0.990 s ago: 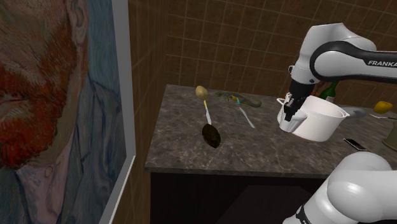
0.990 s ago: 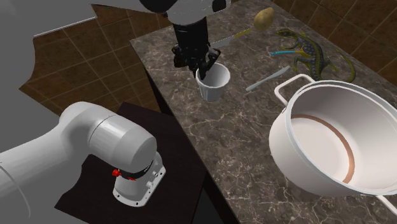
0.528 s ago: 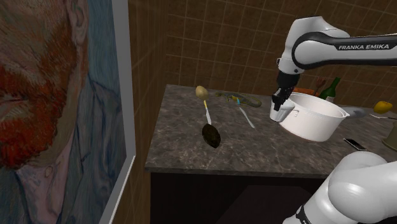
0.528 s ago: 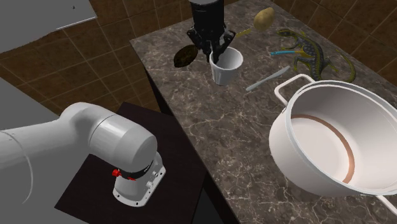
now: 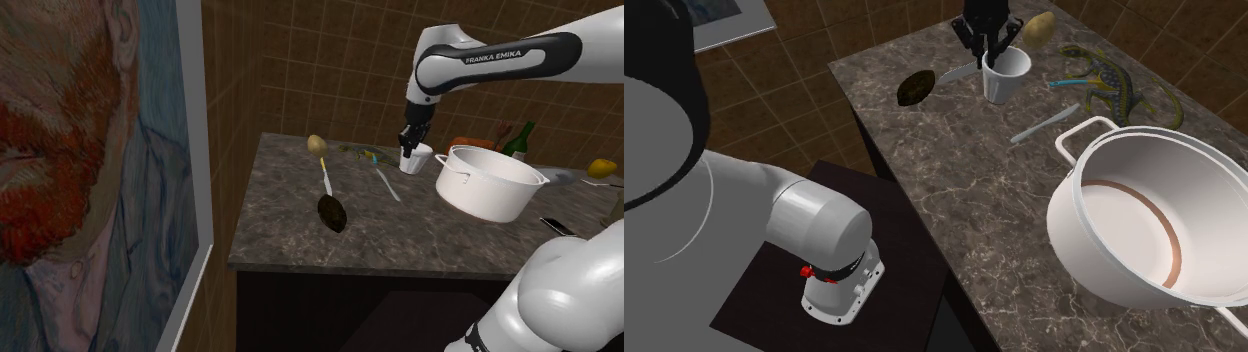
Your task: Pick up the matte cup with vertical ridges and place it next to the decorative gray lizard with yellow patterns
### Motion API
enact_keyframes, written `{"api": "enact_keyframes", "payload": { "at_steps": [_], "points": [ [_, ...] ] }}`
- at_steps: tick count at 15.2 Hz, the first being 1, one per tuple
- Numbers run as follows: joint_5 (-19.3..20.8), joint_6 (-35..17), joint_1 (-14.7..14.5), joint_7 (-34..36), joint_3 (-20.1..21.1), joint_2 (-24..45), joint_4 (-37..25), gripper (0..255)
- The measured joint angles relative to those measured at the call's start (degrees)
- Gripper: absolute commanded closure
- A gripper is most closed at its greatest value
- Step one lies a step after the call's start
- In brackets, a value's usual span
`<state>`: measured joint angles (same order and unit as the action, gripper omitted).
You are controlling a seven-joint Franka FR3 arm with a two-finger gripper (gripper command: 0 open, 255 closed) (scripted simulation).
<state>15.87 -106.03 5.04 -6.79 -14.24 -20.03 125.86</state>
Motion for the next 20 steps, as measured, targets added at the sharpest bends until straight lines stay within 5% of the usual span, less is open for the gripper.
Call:
{"api": "enact_keyframes", "payload": {
  "at_steps": [15, 20],
  "points": [
    [-9.6, 4.6, 1.1, -6.7, -2.2, 35.4, -40.0, 255],
    [-10.0, 1.6, 1.4, -6.7, -2.2, 37.0, -38.6, 255]
  ]
}}
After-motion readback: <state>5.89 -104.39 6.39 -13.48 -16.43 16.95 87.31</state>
